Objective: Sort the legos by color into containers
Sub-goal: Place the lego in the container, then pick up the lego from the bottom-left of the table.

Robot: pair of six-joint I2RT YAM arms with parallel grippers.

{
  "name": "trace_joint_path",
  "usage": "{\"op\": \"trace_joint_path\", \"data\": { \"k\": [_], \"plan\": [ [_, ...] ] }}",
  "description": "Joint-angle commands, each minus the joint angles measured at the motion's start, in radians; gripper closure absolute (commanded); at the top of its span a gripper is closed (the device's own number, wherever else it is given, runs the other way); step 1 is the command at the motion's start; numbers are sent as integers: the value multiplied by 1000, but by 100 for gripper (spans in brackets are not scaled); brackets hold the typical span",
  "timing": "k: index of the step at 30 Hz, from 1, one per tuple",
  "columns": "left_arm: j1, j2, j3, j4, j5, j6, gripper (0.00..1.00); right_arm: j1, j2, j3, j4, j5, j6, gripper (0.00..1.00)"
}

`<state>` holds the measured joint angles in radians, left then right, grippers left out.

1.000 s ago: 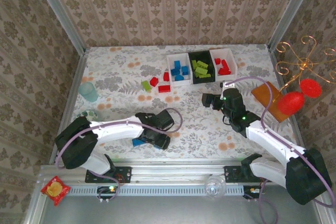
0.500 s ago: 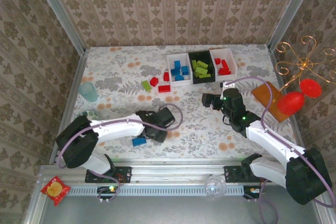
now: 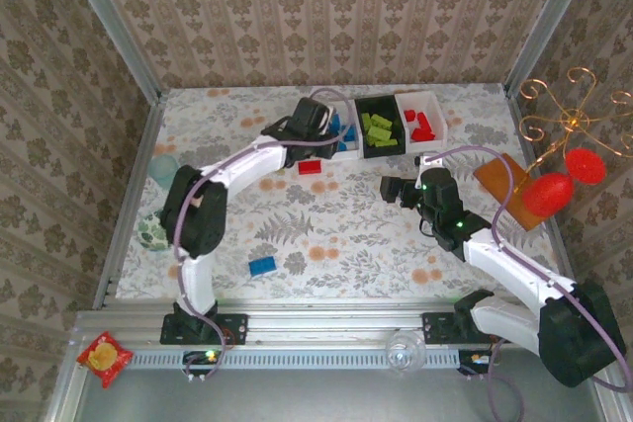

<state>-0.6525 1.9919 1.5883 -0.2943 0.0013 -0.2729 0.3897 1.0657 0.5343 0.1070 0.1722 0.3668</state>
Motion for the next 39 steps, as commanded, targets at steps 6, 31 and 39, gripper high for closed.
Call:
{"op": "trace_joint_path", "data": {
  "k": [6, 31, 39],
  "plan": [
    [36, 280, 392, -152, 6, 104, 61, -3, -10, -13, 31, -24, 11, 0],
    [-29, -869, -808, -457, -167, -331, 18, 2, 49, 2, 46, -51, 18, 0],
    [-143, -826, -920, -494, -99, -543, 11, 2, 74, 3, 53, -71, 29, 0]
  ]
}}
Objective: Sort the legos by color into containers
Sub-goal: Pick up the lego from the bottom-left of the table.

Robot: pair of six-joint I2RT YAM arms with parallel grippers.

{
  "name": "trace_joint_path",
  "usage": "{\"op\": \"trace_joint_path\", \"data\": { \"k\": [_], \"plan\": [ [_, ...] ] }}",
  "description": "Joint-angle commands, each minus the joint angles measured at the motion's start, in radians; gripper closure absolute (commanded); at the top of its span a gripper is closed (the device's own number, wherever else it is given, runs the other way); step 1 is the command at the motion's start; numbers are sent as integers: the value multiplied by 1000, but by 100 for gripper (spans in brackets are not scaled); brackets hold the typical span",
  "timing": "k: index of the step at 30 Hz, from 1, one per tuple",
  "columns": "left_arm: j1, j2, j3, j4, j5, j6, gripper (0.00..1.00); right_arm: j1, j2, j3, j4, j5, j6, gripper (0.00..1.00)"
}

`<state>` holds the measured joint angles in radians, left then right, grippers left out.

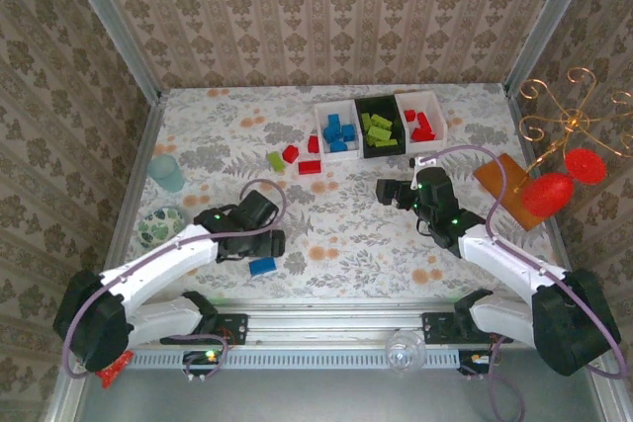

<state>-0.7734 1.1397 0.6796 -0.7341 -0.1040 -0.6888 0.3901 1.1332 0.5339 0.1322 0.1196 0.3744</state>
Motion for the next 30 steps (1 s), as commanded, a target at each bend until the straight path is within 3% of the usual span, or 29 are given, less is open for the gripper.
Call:
{"op": "trace_joint_path", "data": {
  "k": [1, 20, 30],
  "plan": [
    [-23, 32, -16, -57, 9, -138, 11, 1, 8, 2, 30, -21, 23, 0],
    [-61, 167, -67, 80, 75, -181, 20, 1, 16, 3, 32, -37, 31, 0],
    [-96, 249, -3, 94, -29, -133, 40, 2, 4, 2, 28, -33, 27, 0]
  ]
}}
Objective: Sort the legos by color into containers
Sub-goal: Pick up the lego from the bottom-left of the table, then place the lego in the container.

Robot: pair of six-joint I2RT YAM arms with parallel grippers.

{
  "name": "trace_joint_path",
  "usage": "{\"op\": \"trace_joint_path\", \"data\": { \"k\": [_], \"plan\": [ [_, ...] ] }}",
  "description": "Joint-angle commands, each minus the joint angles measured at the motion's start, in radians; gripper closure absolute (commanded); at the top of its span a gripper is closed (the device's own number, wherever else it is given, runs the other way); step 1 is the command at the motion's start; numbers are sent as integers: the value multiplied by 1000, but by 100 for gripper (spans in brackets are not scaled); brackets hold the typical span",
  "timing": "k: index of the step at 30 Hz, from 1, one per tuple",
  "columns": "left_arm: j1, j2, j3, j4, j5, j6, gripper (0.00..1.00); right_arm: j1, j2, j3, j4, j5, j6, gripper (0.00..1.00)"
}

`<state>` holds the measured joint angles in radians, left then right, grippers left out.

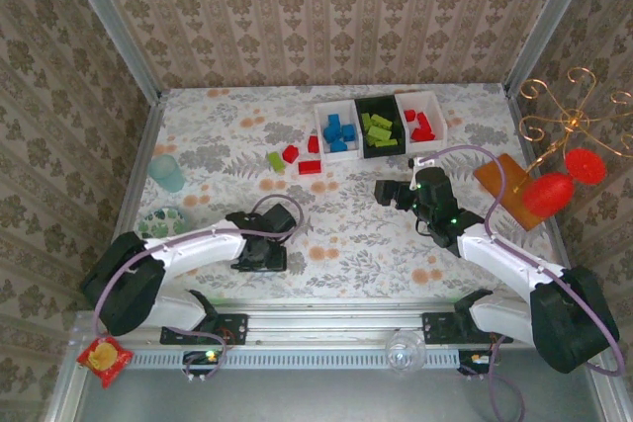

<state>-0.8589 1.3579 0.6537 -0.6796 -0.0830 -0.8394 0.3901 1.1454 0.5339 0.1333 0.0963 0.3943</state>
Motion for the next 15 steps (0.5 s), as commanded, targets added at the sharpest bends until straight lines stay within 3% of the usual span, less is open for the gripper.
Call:
{"op": "trace_joint_path", "data": {
  "k": [1, 4, 7, 12, 15],
  "plan": [
    [-13, 25, 42, 40, -70, 30, 41, 1, -9, 1, 28, -11, 8, 0],
    [-1, 14, 115, 106, -134, 113, 42, 1, -2, 2, 31, -15, 11, 0],
    [65, 77, 214, 238, -110, 225, 42, 2, 9, 3, 37, -24, 14, 0],
    [159, 307, 516, 359, -52, 423, 42, 1, 3, 2, 34, -21, 12, 0],
    [200, 463, 733, 348, 13, 492, 42, 1, -8, -2, 34, -15, 9, 0]
  ]
}}
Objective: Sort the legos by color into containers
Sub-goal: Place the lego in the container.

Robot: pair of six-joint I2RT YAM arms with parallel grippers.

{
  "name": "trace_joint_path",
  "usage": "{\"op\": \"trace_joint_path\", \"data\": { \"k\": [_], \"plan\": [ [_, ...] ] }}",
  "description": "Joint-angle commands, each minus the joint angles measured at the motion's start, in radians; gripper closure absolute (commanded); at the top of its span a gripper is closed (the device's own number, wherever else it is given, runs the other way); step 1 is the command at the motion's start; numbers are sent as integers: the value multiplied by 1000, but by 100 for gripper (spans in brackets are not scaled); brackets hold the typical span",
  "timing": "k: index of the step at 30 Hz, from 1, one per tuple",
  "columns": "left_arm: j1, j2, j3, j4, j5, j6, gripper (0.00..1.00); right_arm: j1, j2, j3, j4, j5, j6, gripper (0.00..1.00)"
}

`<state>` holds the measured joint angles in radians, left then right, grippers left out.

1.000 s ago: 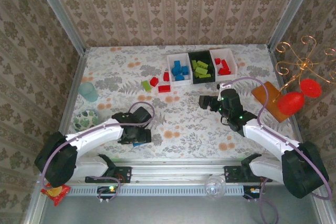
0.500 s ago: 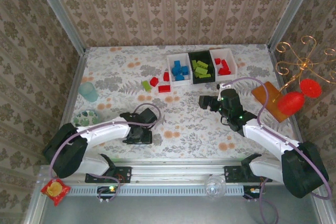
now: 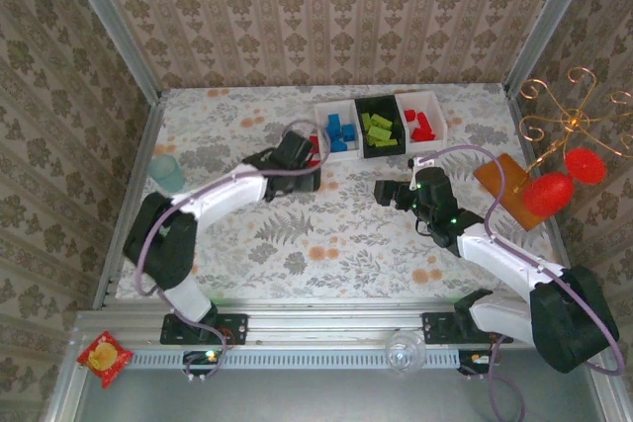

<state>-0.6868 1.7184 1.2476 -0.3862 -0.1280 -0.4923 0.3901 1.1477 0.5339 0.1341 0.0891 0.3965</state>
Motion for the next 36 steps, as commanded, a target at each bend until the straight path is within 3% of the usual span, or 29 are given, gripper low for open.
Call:
{"op": "trace_joint_path", "data": {
  "k": [1, 11, 16, 19, 24, 31, 36],
  "plan": [
    [36, 149, 203, 43, 78, 161, 42, 2, -12, -2, 32, -6, 6, 0],
    [59, 563, 793, -149, 96, 307, 38, 2, -10, -1, 31, -6, 2, 0],
    [66, 656, 970, -234, 137, 336, 28, 3, -9, 1, 29, -9, 3, 0],
    [66, 636, 983, -237, 143, 350, 21, 7, -11, 2, 27, -1, -4, 0],
    [72, 492, 841, -167, 165, 356, 15, 29, -8, 12, 22, 37, -33, 1],
    [153, 36, 126, 212, 201, 245, 15, 199, 142, 150, -31, 109, -109, 4],
    [278, -68, -75, 220, 230, 219, 15, 268, 305, 276, -41, 118, -82, 4]
  ]
}}
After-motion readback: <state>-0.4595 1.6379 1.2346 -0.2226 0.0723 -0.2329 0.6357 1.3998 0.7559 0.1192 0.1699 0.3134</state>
